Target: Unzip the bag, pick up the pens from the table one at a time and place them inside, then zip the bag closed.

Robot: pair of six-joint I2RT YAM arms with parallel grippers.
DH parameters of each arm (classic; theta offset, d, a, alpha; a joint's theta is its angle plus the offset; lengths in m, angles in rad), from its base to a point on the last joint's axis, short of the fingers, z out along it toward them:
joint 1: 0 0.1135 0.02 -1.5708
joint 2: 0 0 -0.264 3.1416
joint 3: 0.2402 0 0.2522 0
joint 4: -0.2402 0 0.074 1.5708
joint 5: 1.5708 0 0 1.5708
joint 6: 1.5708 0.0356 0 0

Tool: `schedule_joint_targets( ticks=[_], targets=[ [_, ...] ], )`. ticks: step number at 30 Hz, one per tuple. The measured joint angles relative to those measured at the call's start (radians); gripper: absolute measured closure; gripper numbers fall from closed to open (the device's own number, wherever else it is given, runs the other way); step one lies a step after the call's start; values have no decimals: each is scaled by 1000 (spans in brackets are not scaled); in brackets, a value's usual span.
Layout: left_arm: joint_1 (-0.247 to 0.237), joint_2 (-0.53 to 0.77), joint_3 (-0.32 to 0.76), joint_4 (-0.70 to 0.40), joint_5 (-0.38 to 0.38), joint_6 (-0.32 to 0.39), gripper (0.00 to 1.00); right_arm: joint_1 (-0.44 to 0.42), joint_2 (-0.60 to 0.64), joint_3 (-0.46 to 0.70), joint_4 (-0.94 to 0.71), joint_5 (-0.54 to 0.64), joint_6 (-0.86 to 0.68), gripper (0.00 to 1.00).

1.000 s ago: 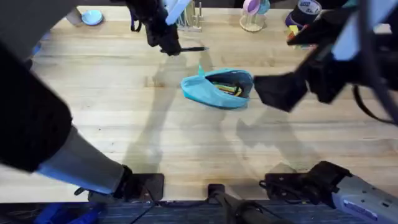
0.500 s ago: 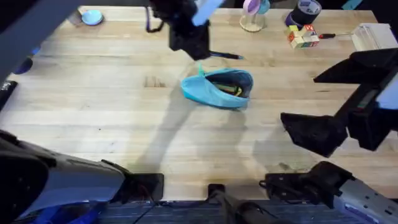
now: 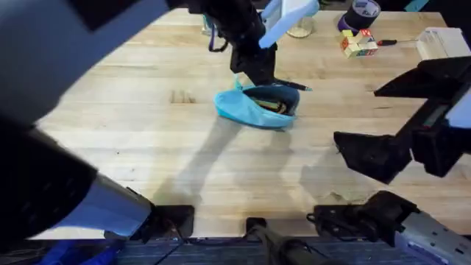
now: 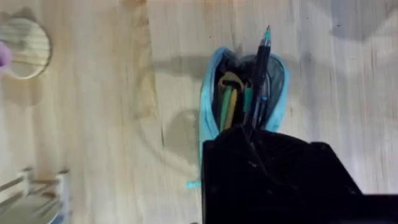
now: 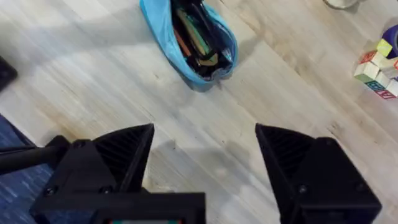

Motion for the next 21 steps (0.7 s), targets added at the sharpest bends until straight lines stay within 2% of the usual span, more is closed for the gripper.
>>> schedule_joint_targets(
  ticks=[13,18,21],
  targets=[
    [-9,148,0,5,113,-3,958,0,0,0,0,0,0,6],
    [-11,196,0,5,118,-3,958,0,0,0,0,0,0,5],
    [-11,231,0,-3,89,-3,958,0,0,0,0,0,0,5]
  ],
)
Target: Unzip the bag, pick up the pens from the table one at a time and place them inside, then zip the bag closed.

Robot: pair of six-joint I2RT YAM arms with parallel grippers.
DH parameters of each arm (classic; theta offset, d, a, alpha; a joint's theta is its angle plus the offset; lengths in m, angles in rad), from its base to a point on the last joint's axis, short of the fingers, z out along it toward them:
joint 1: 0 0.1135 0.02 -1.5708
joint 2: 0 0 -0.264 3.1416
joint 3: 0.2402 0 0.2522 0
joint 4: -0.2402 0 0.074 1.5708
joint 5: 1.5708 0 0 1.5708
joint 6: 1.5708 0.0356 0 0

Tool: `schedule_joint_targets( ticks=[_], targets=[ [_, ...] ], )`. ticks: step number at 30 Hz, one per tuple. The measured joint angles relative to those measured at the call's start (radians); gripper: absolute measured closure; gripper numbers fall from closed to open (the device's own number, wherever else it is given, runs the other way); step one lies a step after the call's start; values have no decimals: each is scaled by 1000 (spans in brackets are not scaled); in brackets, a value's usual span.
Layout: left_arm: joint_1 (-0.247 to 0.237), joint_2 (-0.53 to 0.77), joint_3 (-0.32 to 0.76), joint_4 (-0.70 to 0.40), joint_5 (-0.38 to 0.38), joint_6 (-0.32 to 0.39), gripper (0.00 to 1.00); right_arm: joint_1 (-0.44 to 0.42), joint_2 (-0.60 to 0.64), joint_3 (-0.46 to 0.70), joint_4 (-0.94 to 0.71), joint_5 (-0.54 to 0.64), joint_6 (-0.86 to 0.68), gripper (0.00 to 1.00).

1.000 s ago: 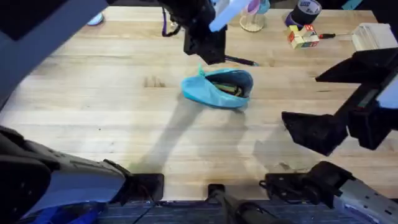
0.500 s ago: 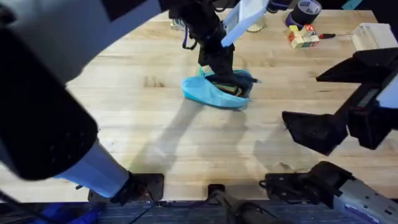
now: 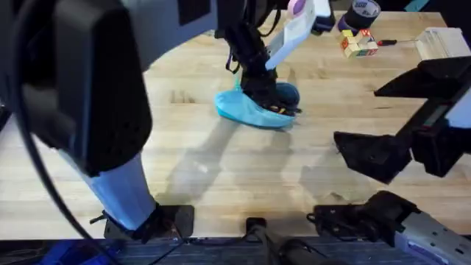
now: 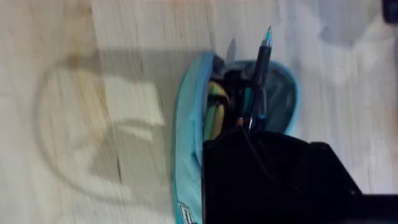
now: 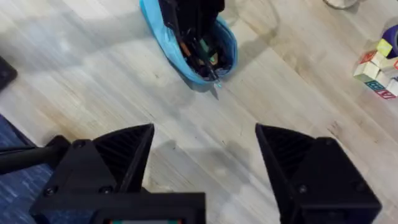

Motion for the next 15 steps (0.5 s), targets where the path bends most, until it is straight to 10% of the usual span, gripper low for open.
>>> schedule_joint_targets(
  ticks=[15],
  targets=[
    [60,23,1,-67,-83,0,958,0,0,0,30,43,0,5]
  ],
)
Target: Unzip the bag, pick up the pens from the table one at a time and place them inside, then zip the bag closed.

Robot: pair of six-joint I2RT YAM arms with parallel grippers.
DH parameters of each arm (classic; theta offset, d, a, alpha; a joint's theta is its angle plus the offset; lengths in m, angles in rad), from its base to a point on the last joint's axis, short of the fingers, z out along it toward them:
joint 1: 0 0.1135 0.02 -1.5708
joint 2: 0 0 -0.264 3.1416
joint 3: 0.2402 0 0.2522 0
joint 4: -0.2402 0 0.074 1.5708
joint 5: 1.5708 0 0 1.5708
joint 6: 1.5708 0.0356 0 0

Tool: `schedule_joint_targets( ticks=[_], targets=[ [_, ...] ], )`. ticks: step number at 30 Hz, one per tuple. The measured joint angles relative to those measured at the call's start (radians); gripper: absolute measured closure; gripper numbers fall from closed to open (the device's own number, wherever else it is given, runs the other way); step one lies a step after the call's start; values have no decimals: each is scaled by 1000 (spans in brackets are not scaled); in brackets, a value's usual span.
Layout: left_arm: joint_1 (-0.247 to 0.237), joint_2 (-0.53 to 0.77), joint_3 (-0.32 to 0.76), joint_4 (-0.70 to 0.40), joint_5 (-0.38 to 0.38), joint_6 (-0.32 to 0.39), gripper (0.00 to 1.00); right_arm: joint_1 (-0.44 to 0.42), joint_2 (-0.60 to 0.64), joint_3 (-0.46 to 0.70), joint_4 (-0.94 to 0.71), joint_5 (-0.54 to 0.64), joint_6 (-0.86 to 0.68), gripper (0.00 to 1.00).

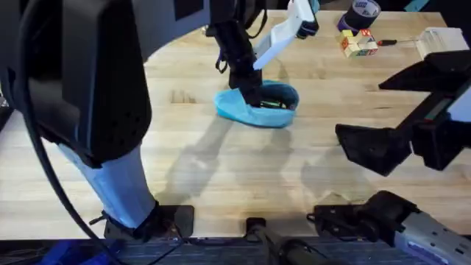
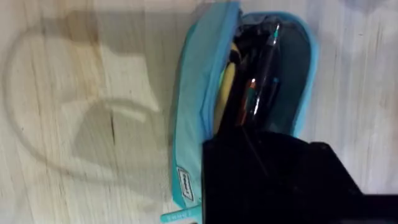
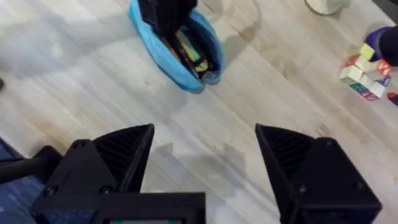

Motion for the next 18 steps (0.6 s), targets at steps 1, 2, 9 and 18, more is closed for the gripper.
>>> schedule_joint_targets(
  ticks=[1,2,9,18],
  targets=[
    [5,0,0,0,2,1,944,0,0,0,0,6,0,5],
    [8,0,0,0,3,1,851,0,0,0,0,11,0,5],
    [10,0,7,-64,-2,59,13,0,0,0,-10,27,0,5],
    [10,0,113,-228,-28,124,5,0,20,0,-12,28,0,5]
  ],
)
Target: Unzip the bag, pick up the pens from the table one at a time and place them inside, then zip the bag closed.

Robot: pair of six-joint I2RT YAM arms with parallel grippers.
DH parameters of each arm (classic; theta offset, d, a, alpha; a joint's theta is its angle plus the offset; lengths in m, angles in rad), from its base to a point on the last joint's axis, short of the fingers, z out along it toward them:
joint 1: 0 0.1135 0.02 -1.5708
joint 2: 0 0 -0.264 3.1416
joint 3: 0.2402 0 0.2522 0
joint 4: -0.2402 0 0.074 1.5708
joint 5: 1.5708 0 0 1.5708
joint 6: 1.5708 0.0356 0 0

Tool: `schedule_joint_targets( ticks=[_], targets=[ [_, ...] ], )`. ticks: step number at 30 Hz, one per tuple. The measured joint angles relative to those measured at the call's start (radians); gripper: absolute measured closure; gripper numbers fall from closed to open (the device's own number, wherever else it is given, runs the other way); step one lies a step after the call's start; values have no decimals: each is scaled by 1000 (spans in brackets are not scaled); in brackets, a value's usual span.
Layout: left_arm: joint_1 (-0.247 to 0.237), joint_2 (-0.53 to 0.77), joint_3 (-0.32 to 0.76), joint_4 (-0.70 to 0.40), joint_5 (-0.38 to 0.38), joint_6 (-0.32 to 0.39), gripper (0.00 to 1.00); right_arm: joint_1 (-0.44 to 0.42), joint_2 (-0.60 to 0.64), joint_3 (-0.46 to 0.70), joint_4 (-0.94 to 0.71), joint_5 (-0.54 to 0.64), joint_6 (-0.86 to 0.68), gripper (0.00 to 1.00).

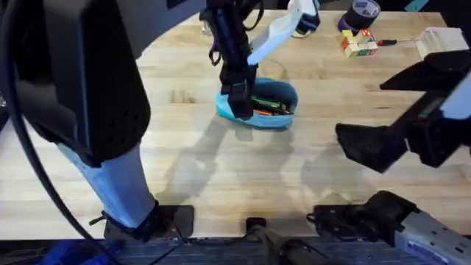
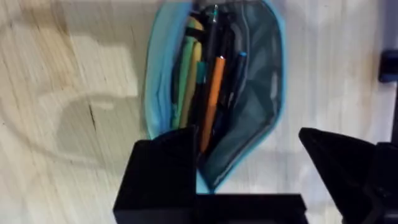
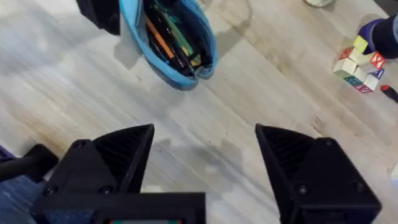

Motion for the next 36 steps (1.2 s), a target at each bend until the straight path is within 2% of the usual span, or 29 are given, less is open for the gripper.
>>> schedule_joint_targets(
  ticks=[7,12,18,27,31,36],
  targets=[
    [17,0,155,-105,-15,20,5,0,67,0,4,0,0,5],
    [59,-5,206,-158,-19,37,5,0,89,0,51,0,0,5],
    [146,-60,206,-200,-23,58,5,0,95,0,124,0,-3,6],
    [313,-257,206,-245,-2,66,5,0,170,0,179,3,-24,5],
    [352,-319,188,-245,5,92,5,0,204,0,211,3,-27,5],
    [389,-413,66,-204,3,136,5,0,218,0,271,3,-27,5]
  ],
)
